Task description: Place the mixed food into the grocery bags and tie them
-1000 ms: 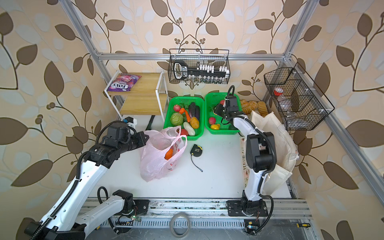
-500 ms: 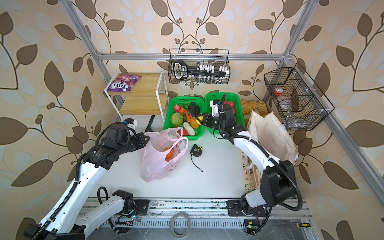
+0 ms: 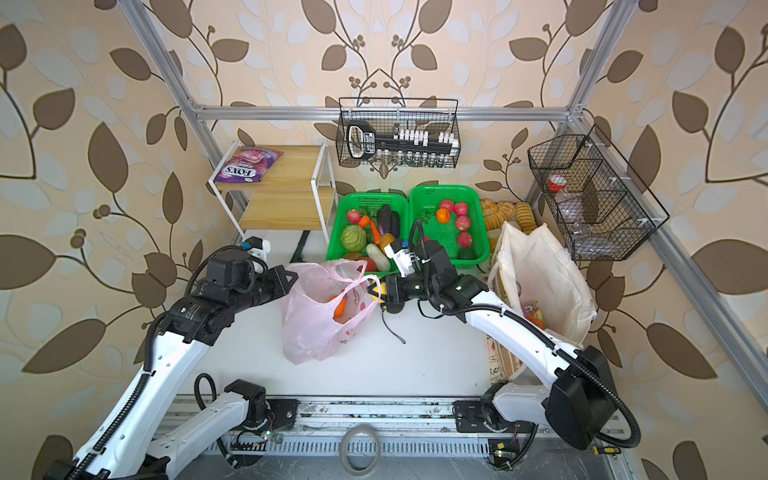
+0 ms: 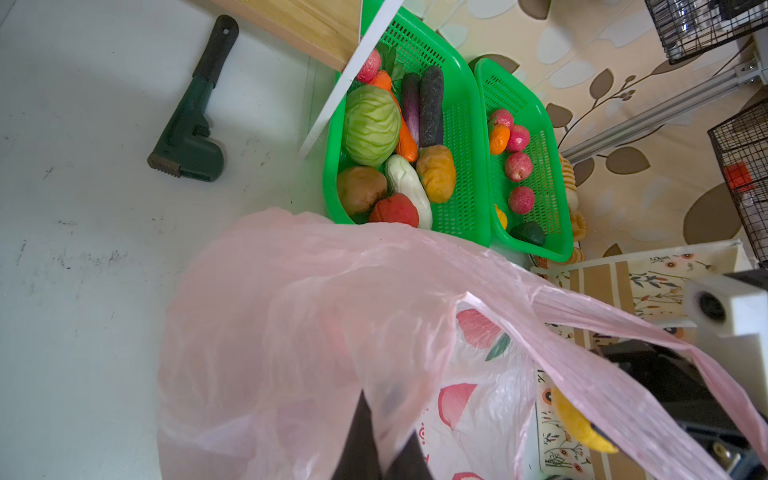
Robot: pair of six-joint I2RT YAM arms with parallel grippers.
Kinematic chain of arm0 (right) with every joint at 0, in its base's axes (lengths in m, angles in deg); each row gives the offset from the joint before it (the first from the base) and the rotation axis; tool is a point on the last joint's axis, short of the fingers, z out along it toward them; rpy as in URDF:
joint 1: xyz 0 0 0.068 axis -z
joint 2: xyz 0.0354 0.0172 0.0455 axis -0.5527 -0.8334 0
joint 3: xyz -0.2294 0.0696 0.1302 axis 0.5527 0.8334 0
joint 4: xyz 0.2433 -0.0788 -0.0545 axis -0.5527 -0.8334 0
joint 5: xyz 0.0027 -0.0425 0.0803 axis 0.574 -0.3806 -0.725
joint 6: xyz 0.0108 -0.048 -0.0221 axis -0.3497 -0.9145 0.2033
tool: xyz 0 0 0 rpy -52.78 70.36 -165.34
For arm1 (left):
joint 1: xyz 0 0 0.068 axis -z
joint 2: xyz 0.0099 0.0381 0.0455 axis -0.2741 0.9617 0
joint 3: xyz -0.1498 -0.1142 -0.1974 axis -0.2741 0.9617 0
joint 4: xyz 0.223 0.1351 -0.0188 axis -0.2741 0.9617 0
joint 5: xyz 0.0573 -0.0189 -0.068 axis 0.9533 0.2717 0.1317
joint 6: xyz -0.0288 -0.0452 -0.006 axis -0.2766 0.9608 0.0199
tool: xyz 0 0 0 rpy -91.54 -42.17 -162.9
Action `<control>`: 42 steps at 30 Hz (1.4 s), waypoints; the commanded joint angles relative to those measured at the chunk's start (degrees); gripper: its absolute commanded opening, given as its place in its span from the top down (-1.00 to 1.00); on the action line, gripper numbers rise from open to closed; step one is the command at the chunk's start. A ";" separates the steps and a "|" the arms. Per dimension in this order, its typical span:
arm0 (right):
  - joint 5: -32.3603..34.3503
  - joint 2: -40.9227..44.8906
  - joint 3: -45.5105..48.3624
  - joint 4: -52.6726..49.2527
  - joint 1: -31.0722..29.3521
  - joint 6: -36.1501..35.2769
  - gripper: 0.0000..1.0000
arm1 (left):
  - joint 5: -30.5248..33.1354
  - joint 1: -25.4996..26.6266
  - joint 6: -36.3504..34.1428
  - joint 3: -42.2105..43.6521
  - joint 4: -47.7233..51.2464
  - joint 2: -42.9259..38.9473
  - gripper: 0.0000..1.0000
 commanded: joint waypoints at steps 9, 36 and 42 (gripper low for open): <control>-0.04 -9.25 -6.20 7.57 -7.97 1.19 -0.05 | -0.79 -0.53 0.91 0.47 -1.51 -1.99 1.00; 23.17 5.24 -0.64 -4.24 11.16 2.90 -0.27 | 8.78 -0.58 0.61 0.42 1.24 -1.92 1.00; 36.27 -11.95 -12.74 -16.04 15.05 -2.52 -0.18 | 6.32 -0.56 -0.57 0.72 -1.32 -2.38 1.00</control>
